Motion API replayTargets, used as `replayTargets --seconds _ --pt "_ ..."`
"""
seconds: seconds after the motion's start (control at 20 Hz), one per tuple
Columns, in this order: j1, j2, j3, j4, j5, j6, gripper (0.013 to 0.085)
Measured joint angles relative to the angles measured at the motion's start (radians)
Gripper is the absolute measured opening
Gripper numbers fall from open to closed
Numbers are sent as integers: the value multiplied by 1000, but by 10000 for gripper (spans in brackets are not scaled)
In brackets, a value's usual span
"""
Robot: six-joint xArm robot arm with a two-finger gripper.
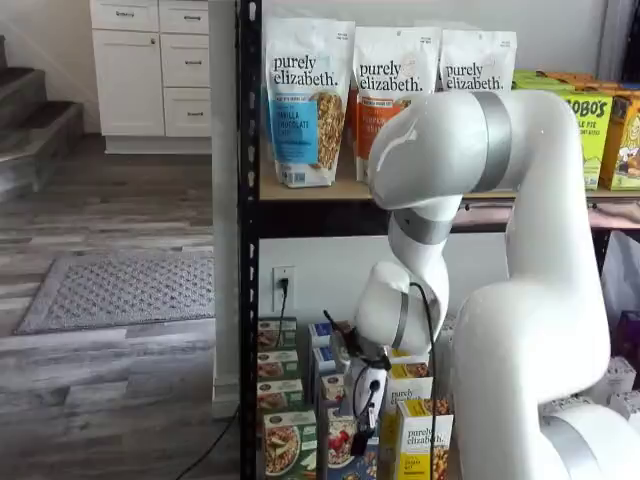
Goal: Pick up the blue and white box that is on the bottom shelf, the second box from the left
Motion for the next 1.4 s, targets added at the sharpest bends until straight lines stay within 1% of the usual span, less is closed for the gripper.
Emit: replayTargets --seconds 0.15,0.35,0.6,0.7,0.8,0.9,1.2,1.4 --pt "7 15 -4 76 -29 -66 850" --pt "11 39 -17 142 -56 -126 850" --pt "9 67 -51 229 -55 -208 850" --pt "5 78 -68 254 -49 -234 850" --pt "-4 90 -89 264 -38 -248 850" --pt "-15 100 -108 263 -27 -254 850" --pt "-44 135 -163 237 -6 -252 850" --pt "-59 164 -202 233 4 -261 850"
